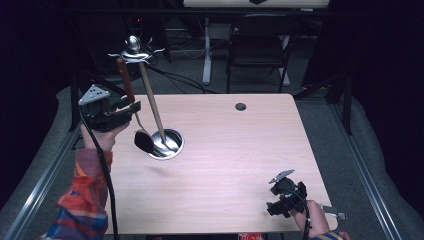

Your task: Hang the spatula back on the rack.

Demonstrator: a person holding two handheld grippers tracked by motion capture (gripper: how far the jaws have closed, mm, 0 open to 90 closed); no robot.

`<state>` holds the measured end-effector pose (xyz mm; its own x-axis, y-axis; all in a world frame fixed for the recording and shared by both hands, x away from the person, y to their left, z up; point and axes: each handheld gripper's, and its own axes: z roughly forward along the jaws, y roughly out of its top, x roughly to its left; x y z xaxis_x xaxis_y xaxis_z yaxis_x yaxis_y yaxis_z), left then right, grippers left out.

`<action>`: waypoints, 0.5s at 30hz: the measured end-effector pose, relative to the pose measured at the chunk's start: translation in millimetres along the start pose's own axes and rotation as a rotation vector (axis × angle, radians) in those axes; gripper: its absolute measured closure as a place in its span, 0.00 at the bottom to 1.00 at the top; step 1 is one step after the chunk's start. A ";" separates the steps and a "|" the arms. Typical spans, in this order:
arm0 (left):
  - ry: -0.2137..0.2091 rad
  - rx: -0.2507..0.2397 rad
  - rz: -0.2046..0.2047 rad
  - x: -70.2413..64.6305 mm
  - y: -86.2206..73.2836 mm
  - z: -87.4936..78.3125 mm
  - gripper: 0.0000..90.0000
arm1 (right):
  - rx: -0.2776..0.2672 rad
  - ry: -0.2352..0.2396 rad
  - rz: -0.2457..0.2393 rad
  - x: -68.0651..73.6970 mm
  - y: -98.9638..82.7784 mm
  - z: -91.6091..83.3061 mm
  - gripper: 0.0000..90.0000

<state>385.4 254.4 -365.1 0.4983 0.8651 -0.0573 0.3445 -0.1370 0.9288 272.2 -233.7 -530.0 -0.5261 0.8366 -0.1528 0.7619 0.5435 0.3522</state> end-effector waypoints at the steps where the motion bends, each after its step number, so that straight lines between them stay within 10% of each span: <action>1: 0.010 -0.002 -0.002 -0.5 0.9 -2.3 0.57 | 0.000 0.000 0.000 -0.1 0.0 0.0 0.17; 15: 0.032 0.069 -0.003 -0.1 -8.4 -24.7 0.20 | -0.018 0.008 0.013 2.3 -0.5 0.8 0.17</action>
<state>362.7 267.4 -363.8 0.4721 0.8803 -0.0469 0.4006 -0.1668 0.9009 271.0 -232.0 -531.3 -0.5198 0.8426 -0.1406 0.7616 0.5317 0.3706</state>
